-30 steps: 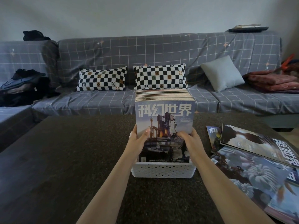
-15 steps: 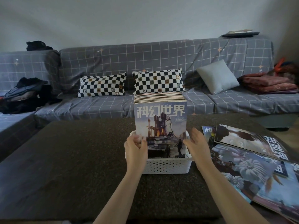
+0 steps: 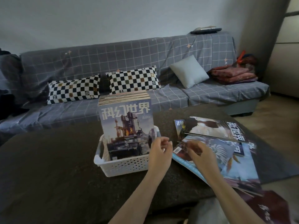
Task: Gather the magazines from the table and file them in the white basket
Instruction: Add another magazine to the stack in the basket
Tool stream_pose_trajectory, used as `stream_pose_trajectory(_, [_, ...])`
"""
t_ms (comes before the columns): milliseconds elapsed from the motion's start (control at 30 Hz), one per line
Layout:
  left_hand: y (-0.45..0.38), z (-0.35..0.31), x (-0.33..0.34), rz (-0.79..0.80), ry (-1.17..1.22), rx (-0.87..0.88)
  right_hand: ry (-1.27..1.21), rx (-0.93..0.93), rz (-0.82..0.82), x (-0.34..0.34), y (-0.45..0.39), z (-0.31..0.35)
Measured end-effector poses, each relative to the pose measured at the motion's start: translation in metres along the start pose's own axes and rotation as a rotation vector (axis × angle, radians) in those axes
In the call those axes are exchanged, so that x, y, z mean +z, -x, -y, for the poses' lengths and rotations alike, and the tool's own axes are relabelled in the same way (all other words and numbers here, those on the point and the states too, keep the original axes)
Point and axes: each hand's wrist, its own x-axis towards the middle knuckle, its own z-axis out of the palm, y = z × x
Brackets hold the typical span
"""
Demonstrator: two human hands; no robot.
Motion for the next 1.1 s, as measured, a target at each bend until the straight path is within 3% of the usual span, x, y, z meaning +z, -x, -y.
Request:
stream_pose_trajectory(267, [-0.007,-0.003,0.073,0.161,-0.049,0.024,0.102,0.153,-0.076,-0.042,0.002,-0.053])
stream_pose_trajectory(467, [-0.032,0.015,0.098,0.203,-0.326,-0.026,0.176,0.275,-0.105,-0.052,0.004,-0.082])
stream_pose_trajectory(667, [-0.053,0.029,0.101,0.212,-0.434,-0.097,0.161,0.318,-0.067,-0.05,-0.002,-0.094])
stream_pose_trajectory(833, [-0.061,0.018,0.094,0.29,-0.339,-0.17,0.088,0.355,-0.191,-0.056,-0.005,-0.097])
stream_pose_trajectory(967, [-0.054,0.008,0.091,0.471,-0.236,-0.302,-0.127,0.452,-0.228,-0.071,-0.005,-0.106])
stream_pose_trajectory(1100, [-0.04,-0.009,0.086,0.502,-0.026,-0.385,-0.324,0.528,-0.229,-0.083,-0.001,-0.111])
